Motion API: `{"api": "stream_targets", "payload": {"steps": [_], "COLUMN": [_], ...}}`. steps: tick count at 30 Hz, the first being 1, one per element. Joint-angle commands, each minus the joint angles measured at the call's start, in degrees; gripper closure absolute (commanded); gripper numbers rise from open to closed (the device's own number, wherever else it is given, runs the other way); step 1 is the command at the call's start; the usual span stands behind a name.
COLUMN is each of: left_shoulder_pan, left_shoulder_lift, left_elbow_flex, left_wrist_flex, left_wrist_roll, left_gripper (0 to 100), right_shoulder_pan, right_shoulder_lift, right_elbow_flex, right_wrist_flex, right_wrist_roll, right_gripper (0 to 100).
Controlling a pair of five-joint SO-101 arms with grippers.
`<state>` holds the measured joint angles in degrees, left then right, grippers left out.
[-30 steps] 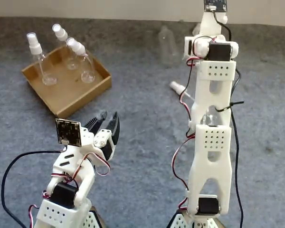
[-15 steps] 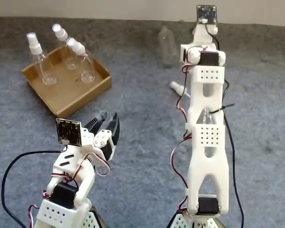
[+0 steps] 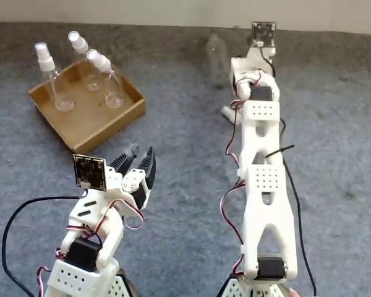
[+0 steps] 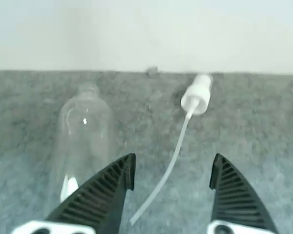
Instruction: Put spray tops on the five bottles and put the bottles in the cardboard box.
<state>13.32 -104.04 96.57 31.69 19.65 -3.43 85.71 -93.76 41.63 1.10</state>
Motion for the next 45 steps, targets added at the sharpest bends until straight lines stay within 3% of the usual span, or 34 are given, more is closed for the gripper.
{"api": "stream_targets", "payload": {"steps": [1,15,24,28,45], "left_shoulder_pan": [-0.6,-0.7,-0.7,-0.8,-0.8], "left_shoulder_lift": [-0.4,-0.4,-0.4,-0.4,-0.4], "left_elbow_flex": [0.6,0.6,0.6,0.6,0.6], "left_wrist_flex": [0.3,0.3,0.3,0.3,0.3], "left_wrist_roll": [-0.5,-0.5,-0.5,-0.5,-0.5], "left_gripper": [92,92,92,92,92], "right_shoulder_pan": [-1.1,-0.5,2.2,3.6,6.4], "right_shoulder_lift": [-0.4,0.6,0.6,0.6,-6.5], "right_elbow_flex": [-4.5,3.2,2.8,2.8,-8.0], "right_wrist_flex": [-2.5,-2.3,-2.3,-2.0,23.4], "right_wrist_roll": [-0.7,-0.7,-0.6,-0.6,-0.5], "right_gripper": [76.8,77.8,98.5,99.4,99.4]}}
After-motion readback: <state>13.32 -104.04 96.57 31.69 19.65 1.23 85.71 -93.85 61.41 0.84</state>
